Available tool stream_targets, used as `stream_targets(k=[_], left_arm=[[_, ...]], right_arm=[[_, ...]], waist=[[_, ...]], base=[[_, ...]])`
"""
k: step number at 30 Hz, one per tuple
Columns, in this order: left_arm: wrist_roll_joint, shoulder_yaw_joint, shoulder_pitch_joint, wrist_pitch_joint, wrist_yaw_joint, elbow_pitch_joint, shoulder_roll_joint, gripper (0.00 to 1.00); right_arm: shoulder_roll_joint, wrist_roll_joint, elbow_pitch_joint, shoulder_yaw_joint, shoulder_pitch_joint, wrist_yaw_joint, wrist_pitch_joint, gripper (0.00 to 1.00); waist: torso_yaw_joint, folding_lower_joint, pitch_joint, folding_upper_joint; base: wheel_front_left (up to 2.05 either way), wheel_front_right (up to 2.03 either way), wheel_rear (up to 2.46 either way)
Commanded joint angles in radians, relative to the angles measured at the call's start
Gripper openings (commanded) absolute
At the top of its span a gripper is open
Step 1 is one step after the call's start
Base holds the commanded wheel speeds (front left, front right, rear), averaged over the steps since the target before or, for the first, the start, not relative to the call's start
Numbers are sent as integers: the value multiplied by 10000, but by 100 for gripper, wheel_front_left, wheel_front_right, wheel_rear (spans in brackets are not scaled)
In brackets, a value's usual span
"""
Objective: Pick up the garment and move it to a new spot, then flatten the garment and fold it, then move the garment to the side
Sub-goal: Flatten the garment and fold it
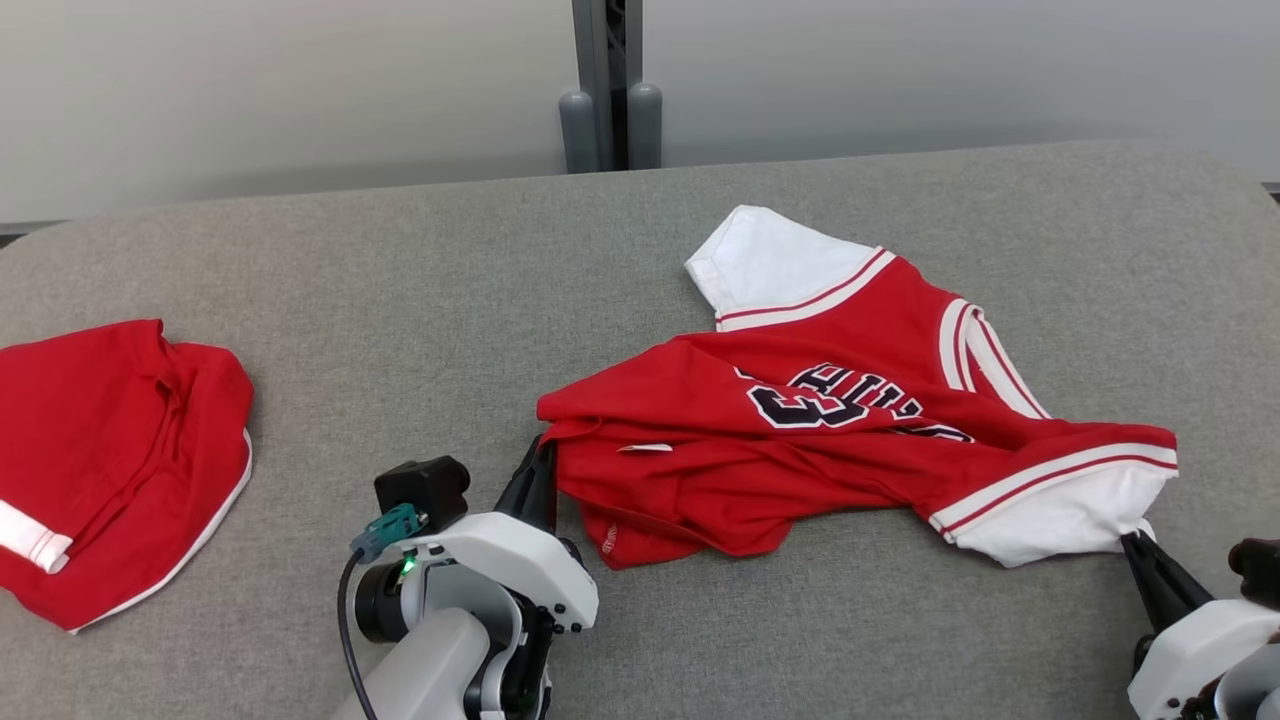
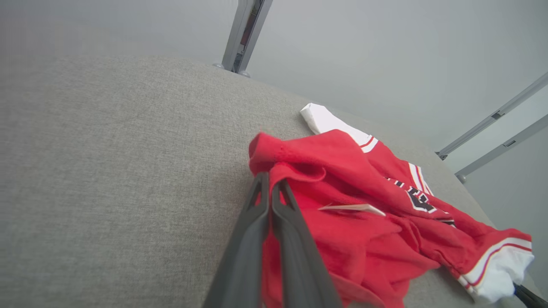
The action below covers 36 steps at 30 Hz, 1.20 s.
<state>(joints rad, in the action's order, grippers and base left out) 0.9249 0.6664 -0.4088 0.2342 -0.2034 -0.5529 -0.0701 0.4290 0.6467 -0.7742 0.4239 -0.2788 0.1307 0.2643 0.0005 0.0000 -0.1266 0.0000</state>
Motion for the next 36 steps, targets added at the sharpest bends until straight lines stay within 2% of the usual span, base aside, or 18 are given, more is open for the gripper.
stream_targets(k=[1,6,13,14,15,17,22,24,28,31,36], left_arm=[[-22,-51,121,51,-10,35,-56,0],[-35,-209,273,158,34,136,-99,0],[1,-588,530,258,149,456,-154,0],[125,-682,596,263,210,535,-135,0],[354,-882,629,276,343,792,-83,0],[442,-1028,633,285,383,1018,-84,0],[420,-1423,412,289,277,1683,-287,0],[454,-1620,306,295,260,1917,-355,0],[586,-1989,186,299,203,2226,-407,0],[768,-2353,9,304,226,2461,-434,0],[841,-2982,-144,306,256,2820,-469,0]], right_arm=[[120,61,77,-47,73,2,8,0],[322,610,965,159,262,2,8,0],[911,2101,2467,337,209,2,-147,0],[900,2609,2719,234,216,2,-309,0],[793,3851,3491,-38,243,4,-699,0],[872,4952,4209,-335,285,4,-1154,0],[1168,6135,5221,-954,99,4,-1900,0],[1034,6645,5310,-1294,-49,4,-2135,0],[306,8829,5421,-2298,-271,5,-2863,0],[74,9896,5328,-2762,-495,5,-3199,0],[65,10414,5451,-3026,-885,12,-2952,0]], waist=[[-20,0,51,0],[-86,0,346,0],[-115,0,846,0],[-107,0,913,0],[-82,0,1068,0],[-58,0,1202,0],[25,0,1378,0],[67,0,1425,0],[152,0,1510,0],[198,0,1551,0],[239,0,1578,0]], base=[[0,0,0],[0,0,0],[0,0,0],[0,0,0],[0,0,0],[0,0,0],[0,0,0],[0,0,0],[0,0,0],[0,0,0],[0,0,0]])
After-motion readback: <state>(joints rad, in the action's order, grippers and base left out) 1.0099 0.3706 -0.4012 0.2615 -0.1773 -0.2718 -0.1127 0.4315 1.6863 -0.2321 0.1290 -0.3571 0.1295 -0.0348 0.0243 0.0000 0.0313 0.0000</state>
